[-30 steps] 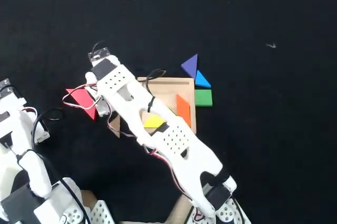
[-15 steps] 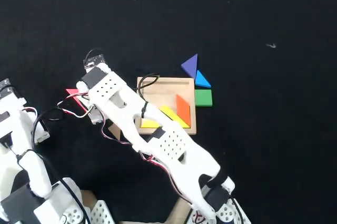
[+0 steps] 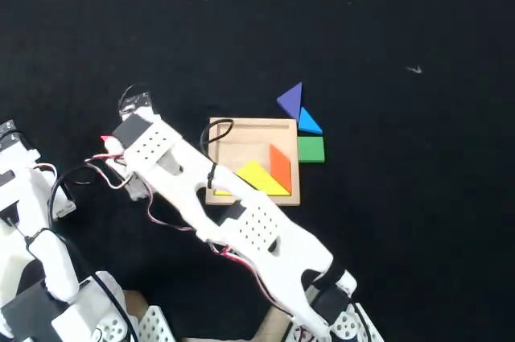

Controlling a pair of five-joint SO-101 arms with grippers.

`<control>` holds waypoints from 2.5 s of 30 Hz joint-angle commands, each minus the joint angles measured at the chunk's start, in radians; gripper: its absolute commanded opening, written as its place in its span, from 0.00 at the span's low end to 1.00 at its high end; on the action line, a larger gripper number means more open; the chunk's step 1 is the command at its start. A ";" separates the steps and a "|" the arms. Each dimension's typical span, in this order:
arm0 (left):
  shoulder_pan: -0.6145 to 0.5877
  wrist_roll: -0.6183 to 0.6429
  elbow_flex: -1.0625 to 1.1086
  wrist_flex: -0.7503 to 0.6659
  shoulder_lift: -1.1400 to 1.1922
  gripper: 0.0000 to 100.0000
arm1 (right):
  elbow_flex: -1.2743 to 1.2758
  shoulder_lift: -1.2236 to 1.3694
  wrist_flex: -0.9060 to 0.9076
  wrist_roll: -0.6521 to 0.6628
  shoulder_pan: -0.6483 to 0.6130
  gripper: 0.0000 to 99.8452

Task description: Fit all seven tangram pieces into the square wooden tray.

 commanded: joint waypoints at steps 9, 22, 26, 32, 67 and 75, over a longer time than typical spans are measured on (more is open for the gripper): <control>0.013 0.003 -0.008 -0.012 -0.032 0.05 | -0.015 -0.001 0.014 -0.011 -0.040 0.28; 0.012 0.002 -0.008 -0.012 -0.032 0.05 | -0.105 0.048 0.026 -0.003 -0.023 0.18; 0.012 0.002 -0.008 -0.012 -0.032 0.05 | -0.105 0.048 0.026 -0.002 -0.023 0.18; 0.012 0.002 -0.008 -0.012 -0.032 0.05 | -0.102 0.050 0.029 -0.005 -0.023 0.18; 0.010 0.002 -0.008 -0.012 -0.032 0.05 | 0.084 -0.074 0.029 -0.135 0.035 0.18; 0.010 0.002 -0.008 -0.012 -0.032 0.05 | 0.101 -0.073 0.029 -0.101 0.029 0.21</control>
